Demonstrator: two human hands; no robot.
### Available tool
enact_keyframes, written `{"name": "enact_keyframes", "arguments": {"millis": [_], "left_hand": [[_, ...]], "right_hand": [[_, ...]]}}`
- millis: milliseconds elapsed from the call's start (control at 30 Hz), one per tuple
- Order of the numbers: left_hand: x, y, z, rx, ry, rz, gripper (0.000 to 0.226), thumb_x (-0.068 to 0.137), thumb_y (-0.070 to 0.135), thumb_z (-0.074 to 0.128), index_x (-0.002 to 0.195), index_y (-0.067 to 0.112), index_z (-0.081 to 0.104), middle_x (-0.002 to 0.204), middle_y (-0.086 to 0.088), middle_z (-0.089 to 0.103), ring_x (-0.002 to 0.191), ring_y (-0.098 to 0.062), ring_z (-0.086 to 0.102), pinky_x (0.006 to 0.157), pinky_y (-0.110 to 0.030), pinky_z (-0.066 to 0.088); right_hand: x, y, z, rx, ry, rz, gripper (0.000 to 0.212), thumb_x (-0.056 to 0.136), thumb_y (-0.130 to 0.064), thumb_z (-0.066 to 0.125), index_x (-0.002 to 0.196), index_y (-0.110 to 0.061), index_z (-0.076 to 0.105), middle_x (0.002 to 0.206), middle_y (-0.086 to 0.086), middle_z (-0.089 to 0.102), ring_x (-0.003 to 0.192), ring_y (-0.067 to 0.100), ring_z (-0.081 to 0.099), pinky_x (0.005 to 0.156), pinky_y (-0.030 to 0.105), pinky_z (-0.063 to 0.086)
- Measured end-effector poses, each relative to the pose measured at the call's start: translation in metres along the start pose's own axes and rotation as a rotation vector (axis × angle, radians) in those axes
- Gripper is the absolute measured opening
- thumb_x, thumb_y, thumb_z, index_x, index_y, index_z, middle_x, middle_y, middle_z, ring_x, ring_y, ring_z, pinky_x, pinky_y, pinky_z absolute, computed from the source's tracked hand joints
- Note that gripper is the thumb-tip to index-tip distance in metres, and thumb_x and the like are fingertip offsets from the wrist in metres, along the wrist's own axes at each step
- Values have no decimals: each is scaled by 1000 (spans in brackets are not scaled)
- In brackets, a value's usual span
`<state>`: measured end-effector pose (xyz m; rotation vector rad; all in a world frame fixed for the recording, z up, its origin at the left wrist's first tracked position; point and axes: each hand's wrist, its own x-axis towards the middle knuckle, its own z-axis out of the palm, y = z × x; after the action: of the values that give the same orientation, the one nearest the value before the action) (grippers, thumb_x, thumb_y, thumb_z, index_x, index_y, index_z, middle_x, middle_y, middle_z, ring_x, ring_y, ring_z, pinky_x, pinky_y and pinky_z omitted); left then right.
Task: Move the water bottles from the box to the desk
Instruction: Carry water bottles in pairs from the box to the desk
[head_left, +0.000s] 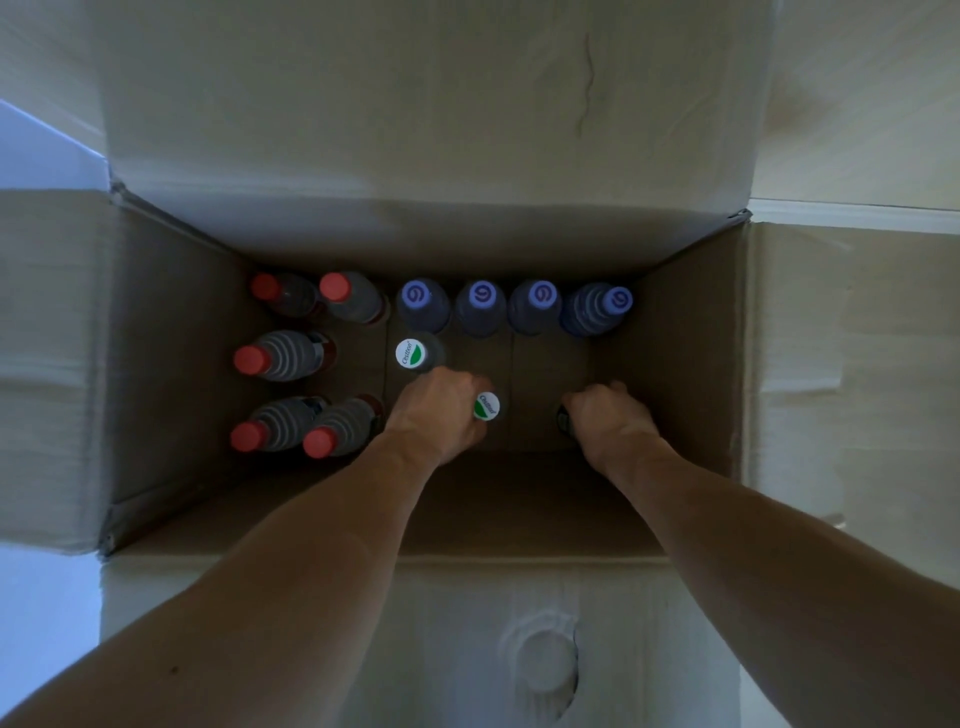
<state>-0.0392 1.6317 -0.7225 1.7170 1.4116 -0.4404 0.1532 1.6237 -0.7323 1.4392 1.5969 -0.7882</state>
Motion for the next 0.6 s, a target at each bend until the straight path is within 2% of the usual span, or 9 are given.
{"name": "enact_keyframes", "arguments": {"millis": [133, 233, 333, 400, 467, 600], "left_hand": [[5, 1, 11, -23, 61, 8, 47, 93, 26, 69, 137, 23, 54, 130, -5, 62, 120, -23, 60, 100, -43, 51], [10, 1, 19, -69, 93, -16, 51, 94, 26, 68, 142, 24, 50, 136, -4, 58, 125, -24, 56, 103, -43, 49], [14, 0, 25, -98, 99, -25, 56, 94, 26, 68, 146, 25, 47, 140, -5, 56, 129, -25, 53, 105, -44, 48], [14, -1, 27, -100, 117, -21, 55, 93, 26, 69, 145, 25, 48, 139, -5, 56, 128, -25, 54, 104, -43, 48], [14, -2, 28, -104, 132, -20, 55, 93, 26, 69, 144, 25, 49, 138, -5, 57, 126, -25, 55, 103, -42, 49], [15, -4, 28, -105, 117, -24, 60, 91, 25, 72, 146, 25, 47, 138, -6, 56, 127, -25, 55, 104, -44, 49]], "right_hand": [[4, 2, -10, 36, 78, -7, 30, 97, -10, 56, 127, -15, 56, 130, 11, 53, 127, 32, 44, 94, 44, 48], [9, 6, -15, 37, 91, -9, 33, 95, -12, 60, 128, -15, 55, 133, 10, 50, 128, 32, 42, 96, 43, 47], [10, 5, -8, 67, 91, -34, 32, 100, -29, 54, 129, -17, 55, 133, 9, 50, 125, 31, 44, 96, 43, 47], [8, 4, -1, 68, 60, -45, 40, 97, -37, 59, 133, -18, 53, 133, 8, 51, 126, 30, 44, 98, 43, 48], [7, 4, 4, 24, -10, -43, 48, 93, -28, 65, 137, -20, 48, 135, 9, 51, 128, 32, 43, 99, 43, 48], [8, 5, 9, -75, -111, 2, 54, 96, -15, 59, 146, -22, 39, 141, 12, 47, 131, 37, 40, 100, 44, 44]]}}
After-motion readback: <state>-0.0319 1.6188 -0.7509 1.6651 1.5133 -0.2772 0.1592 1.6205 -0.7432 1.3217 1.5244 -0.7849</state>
